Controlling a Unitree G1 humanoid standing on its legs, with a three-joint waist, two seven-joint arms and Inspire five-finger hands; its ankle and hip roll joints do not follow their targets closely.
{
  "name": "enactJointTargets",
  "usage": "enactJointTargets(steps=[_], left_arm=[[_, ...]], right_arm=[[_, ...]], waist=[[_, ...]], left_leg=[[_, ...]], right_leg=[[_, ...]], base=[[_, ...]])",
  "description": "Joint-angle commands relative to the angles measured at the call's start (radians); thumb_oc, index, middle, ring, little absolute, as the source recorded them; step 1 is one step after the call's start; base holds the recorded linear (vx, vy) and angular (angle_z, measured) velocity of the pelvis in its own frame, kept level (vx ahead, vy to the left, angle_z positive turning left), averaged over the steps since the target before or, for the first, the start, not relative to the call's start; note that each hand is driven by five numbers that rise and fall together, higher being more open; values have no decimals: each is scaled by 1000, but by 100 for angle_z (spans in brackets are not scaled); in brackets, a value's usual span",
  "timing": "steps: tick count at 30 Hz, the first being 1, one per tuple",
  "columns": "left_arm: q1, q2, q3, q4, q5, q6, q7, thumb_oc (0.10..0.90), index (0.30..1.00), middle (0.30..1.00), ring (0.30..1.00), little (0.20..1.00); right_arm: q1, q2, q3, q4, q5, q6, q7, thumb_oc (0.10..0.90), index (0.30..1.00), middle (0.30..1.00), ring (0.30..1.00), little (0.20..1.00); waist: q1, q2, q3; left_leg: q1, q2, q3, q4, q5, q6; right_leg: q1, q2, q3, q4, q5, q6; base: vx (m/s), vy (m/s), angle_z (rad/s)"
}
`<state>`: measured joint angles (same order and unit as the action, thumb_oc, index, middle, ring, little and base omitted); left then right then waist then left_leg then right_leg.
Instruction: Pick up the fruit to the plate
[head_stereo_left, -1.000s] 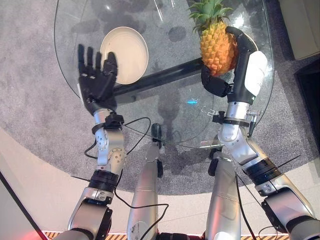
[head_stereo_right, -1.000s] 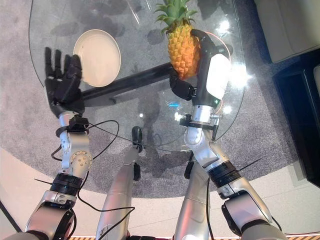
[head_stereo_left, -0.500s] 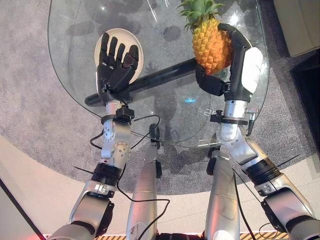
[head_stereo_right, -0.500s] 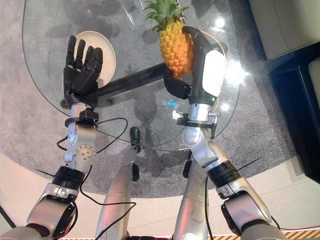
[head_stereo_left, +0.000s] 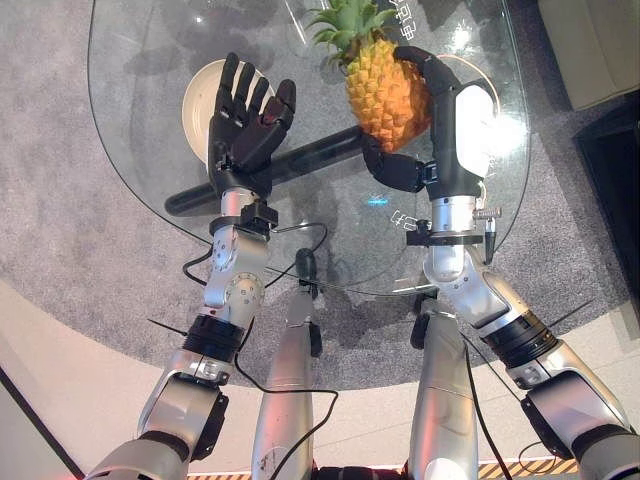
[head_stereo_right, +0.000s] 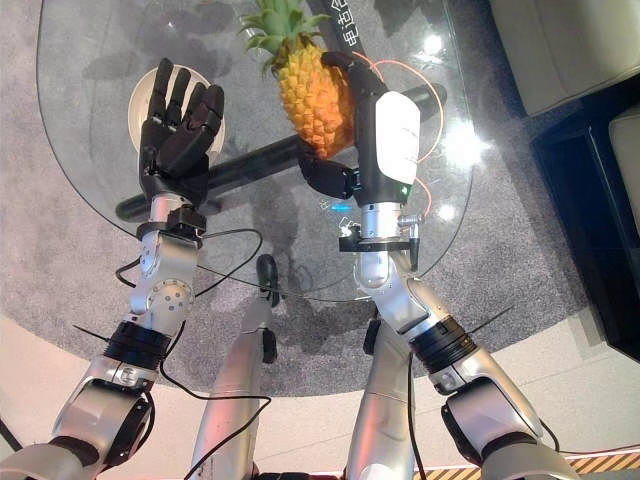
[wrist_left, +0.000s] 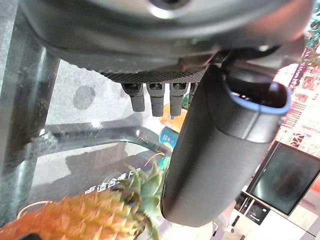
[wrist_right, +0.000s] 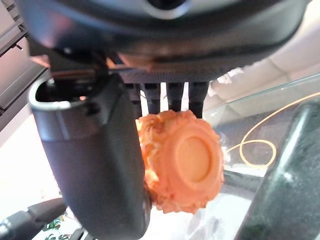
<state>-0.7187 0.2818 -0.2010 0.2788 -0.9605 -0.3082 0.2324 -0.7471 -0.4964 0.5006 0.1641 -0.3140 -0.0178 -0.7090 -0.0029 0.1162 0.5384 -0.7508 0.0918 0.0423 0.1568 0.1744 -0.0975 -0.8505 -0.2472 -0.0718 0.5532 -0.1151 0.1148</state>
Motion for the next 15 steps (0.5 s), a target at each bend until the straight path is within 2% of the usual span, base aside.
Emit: enactJointTargets(steps=[1,15], left_arm=[[-126,19,-9,-104,-21,-43,-5,800,900,900,900,900],[-158,-22,-61,-132,-68,24,-35,800,900,900,900,900]], right_arm=[[-188,10,13,-191,-43,-77,-13,100,300,300,300,200],[-220,40,67,-213,-18,-56,48,100,300,300,300,200]], waist=[[6,-9,-18],[7,-15,-18]], left_leg=[[32,-50,47,55,-106,22],[28,-55,49,50,-101,25]], right_leg=[[89,20,-65,-237,130,9],[91,20,-72,-249,140,9]], base=[[0,0,0],[0,0,0]])
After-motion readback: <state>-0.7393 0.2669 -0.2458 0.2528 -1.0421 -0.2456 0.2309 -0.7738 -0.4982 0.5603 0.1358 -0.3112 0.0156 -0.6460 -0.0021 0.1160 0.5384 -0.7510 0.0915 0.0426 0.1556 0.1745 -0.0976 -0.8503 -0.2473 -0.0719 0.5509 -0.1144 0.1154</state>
